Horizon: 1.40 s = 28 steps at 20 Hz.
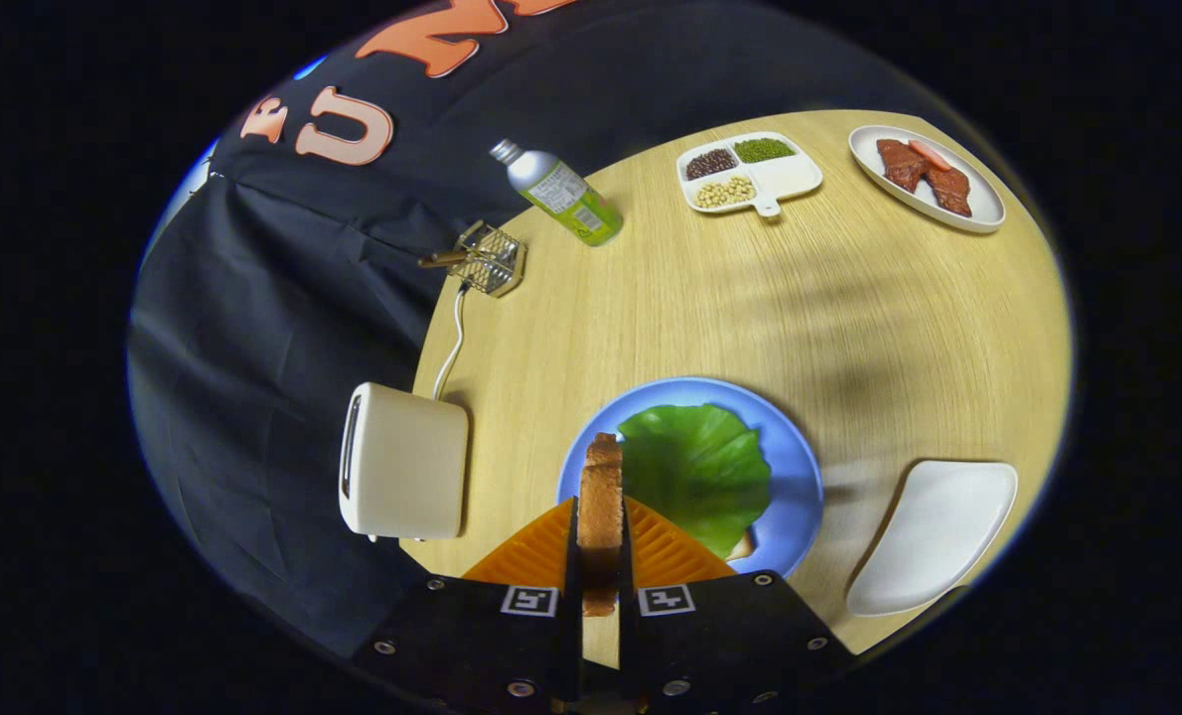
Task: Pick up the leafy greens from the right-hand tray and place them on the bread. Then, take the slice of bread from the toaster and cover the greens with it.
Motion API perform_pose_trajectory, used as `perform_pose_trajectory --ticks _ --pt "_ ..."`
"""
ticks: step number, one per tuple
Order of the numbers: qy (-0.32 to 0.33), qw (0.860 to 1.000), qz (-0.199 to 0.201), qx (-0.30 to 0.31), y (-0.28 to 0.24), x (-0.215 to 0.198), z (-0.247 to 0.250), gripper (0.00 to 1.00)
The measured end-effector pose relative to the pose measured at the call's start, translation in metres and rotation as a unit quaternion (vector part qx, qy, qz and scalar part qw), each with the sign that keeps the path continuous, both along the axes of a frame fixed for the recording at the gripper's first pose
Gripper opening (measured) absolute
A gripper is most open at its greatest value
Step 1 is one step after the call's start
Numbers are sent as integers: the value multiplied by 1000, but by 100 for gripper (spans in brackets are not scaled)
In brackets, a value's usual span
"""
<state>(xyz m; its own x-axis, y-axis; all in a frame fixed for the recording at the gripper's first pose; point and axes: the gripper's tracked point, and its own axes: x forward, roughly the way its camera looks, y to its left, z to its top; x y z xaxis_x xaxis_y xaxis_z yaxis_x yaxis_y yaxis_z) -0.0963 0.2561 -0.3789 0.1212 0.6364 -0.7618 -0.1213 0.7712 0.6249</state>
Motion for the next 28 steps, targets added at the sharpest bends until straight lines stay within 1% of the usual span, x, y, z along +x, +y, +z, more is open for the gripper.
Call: perform_pose_trajectory --ticks 2,4,6,8,9,11,12,13,14,15,17,19,22,23,26,28 --pt "8 1000 4 -2 -5 -2 -13 18" --pt "14 1000 -3 -3 -9 0 -23 21" --pt "13 1000 -4 -17 -17 3 -32 28" --pt "4 999 -3 -35 -22 5 -38 37" --pt "-1 999 -2 -45 -26 5 -41 45" --pt "-12 999 -16 -42 -27 10 -35 58" --pt "-23 999 -26 -38 -29 14 -29 63" --pt "-37 998 -38 -33 -31 21 -20 73" --pt "-52 997 -48 -27 -32 24 -9 78" --pt "-67 996 -57 -23 -35 29 2 85" --pt "-98 993 -69 -9 -41 37 28 92" --pt "-133 988 -78 2 -47 44 58 96" --pt "-197 976 -91 5 -59 54 108 96" --pt "-221 971 -97 1 -66 58 125 97" --pt "-295 948 -120 -4 -83 69 184 98" --pt "-340 931 -130 11 -88 73 227 98"
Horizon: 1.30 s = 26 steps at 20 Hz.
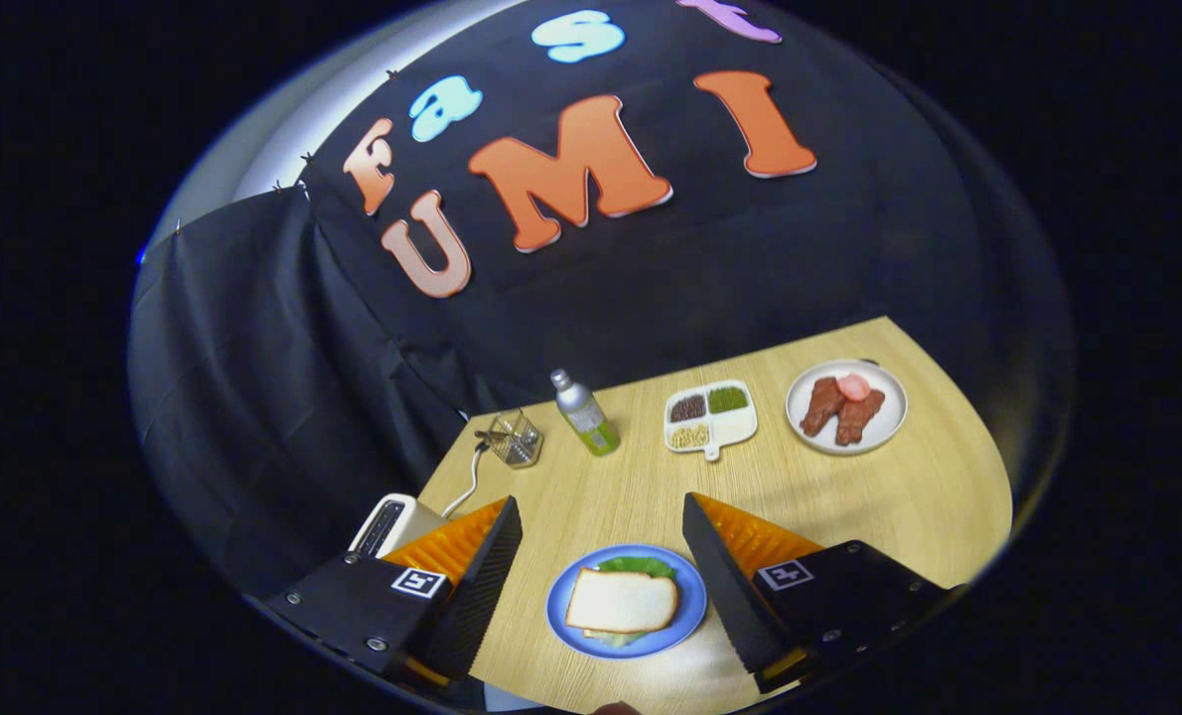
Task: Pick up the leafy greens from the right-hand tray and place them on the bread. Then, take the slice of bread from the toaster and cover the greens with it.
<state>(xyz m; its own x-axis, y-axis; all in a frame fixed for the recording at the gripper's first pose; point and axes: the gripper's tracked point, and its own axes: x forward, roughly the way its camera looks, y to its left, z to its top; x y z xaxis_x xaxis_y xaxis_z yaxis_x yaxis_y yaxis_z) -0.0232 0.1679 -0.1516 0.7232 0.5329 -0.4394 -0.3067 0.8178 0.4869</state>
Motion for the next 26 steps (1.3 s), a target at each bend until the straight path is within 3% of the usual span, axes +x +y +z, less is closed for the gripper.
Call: perform_pose_trajectory --ticks 5,9,15,22,26 --pt "-130 991 -38 -13 -29 14 96 98" --pt "-209 971 -90 -80 -74 15 139 98" --pt "-303 937 -145 -100 -103 7 224 98" --pt "-366 892 -211 -164 -135 -2 277 98" --pt "-374 884 -222 -171 -138 -6 292 99"
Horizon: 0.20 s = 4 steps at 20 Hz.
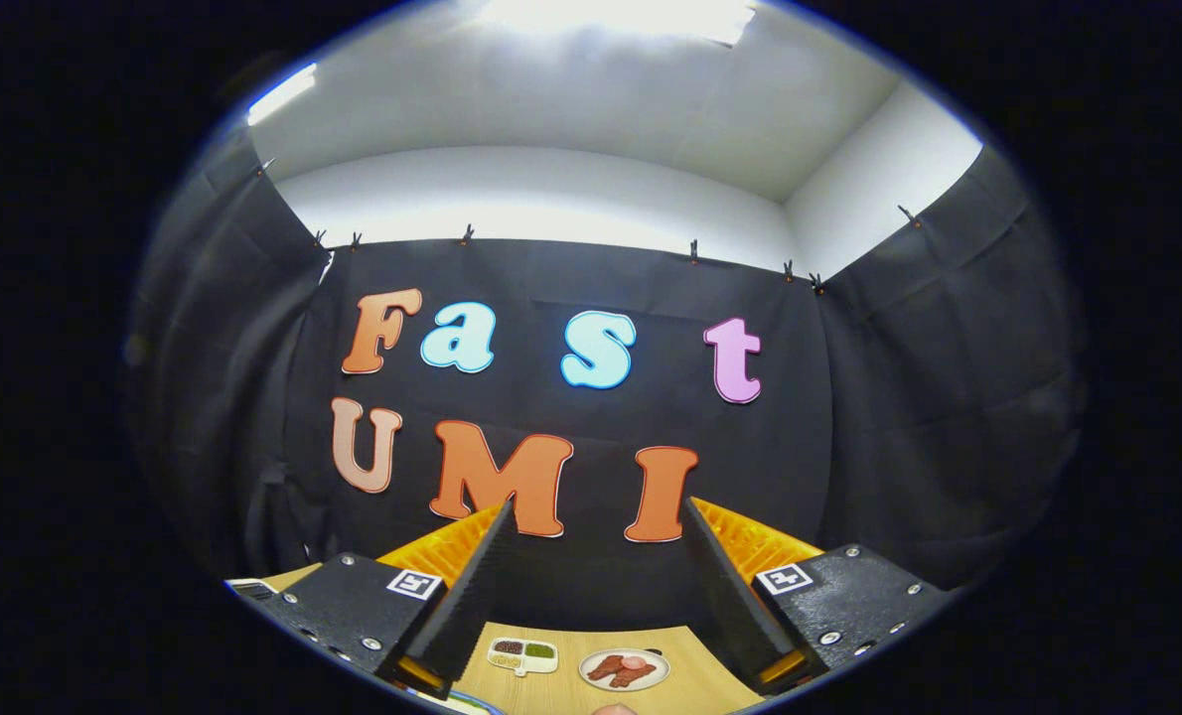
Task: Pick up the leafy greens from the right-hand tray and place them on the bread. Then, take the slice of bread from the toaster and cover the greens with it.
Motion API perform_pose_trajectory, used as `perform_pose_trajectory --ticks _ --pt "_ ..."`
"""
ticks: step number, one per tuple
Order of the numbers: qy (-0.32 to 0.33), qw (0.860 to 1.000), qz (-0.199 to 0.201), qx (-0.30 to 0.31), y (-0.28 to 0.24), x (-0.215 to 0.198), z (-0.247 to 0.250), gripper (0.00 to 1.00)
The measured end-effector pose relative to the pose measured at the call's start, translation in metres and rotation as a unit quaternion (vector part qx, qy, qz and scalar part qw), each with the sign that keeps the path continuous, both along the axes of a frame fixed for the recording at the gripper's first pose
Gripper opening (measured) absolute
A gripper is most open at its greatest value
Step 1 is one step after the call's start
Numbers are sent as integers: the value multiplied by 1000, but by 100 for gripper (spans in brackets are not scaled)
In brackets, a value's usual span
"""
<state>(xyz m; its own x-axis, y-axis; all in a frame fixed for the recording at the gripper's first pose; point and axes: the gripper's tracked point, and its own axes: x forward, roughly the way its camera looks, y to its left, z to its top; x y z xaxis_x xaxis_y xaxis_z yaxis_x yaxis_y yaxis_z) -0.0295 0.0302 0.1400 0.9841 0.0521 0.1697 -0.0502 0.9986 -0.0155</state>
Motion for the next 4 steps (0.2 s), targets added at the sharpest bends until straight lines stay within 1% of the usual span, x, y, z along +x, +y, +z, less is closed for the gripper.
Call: perform_pose_trajectory --ticks 4 --pt "15 1000 -22 1 -12 3 -4 100"
